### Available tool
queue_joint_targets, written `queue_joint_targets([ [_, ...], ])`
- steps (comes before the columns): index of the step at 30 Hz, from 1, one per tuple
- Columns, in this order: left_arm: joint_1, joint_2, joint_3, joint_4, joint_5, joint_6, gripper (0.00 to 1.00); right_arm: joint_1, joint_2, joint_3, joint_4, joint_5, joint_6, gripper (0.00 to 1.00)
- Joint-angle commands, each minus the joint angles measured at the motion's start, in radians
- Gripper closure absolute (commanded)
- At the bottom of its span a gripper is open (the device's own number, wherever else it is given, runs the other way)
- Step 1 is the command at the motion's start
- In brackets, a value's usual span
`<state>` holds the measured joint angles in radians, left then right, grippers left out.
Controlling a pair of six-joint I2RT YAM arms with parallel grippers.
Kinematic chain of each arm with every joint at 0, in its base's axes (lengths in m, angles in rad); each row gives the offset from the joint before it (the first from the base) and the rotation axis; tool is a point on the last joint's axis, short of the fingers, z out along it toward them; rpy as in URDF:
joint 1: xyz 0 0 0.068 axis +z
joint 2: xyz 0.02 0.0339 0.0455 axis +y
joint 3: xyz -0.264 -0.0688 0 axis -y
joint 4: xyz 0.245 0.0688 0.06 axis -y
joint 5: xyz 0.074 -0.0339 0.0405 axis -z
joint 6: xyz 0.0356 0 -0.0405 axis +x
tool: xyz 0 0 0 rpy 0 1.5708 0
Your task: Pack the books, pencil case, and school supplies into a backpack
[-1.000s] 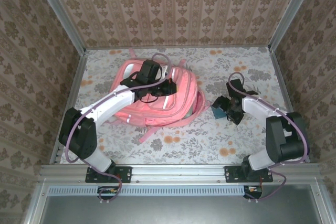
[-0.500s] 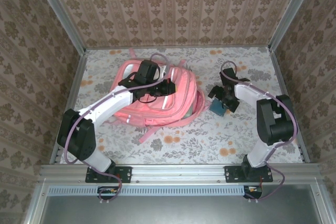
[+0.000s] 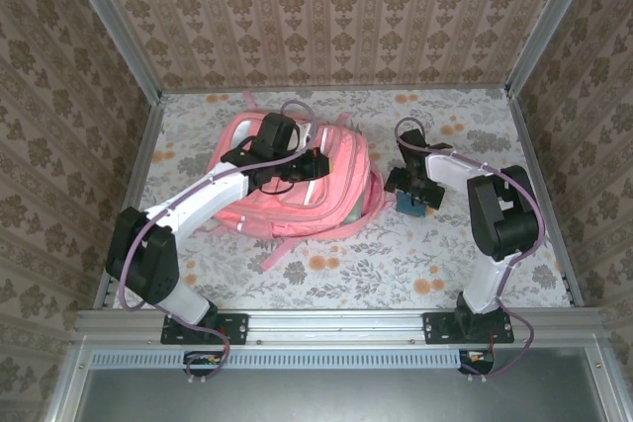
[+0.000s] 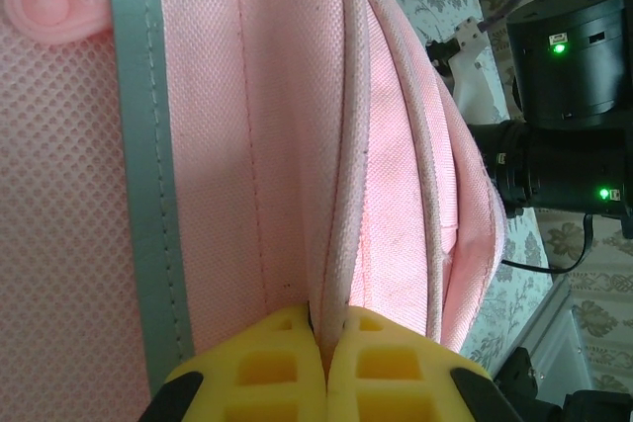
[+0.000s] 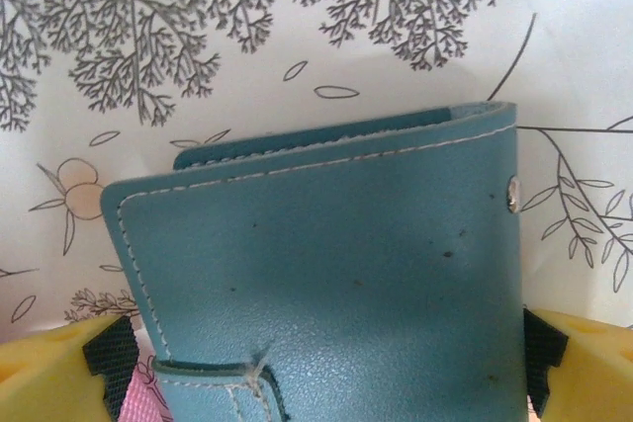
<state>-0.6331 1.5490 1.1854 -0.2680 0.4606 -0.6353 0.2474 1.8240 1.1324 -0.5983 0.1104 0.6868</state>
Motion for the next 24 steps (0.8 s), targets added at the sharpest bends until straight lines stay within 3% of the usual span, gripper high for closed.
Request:
queue_joint_targets([
  [1, 0.008, -0.046, -0.007, 0.059, 0.021, -0.006, 1.00, 0.016, 0.006, -0.019, -0.064, 0.043, -0.051, 0.00],
  [4, 0.007, -0.053, -0.012, 0.063, 0.020, -0.009, 1.00, 0.015, 0.003, -0.019, -0.075, 0.048, -0.065, 0.05],
  [9, 0.007, -0.059, -0.018, 0.067, 0.021, -0.015, 1.00, 0.016, -0.003, -0.019, -0.077, 0.053, -0.087, 0.23],
  [16, 0.016, -0.088, -0.021, 0.071, 0.011, -0.025, 1.00, 0.016, -0.188, -0.060, -0.092, 0.058, -0.086, 0.28],
  [24, 0.058, -0.127, -0.038, 0.199, 0.012, -0.129, 1.00, 0.034, -0.475, -0.109, -0.106, -0.084, -0.068, 0.31],
])
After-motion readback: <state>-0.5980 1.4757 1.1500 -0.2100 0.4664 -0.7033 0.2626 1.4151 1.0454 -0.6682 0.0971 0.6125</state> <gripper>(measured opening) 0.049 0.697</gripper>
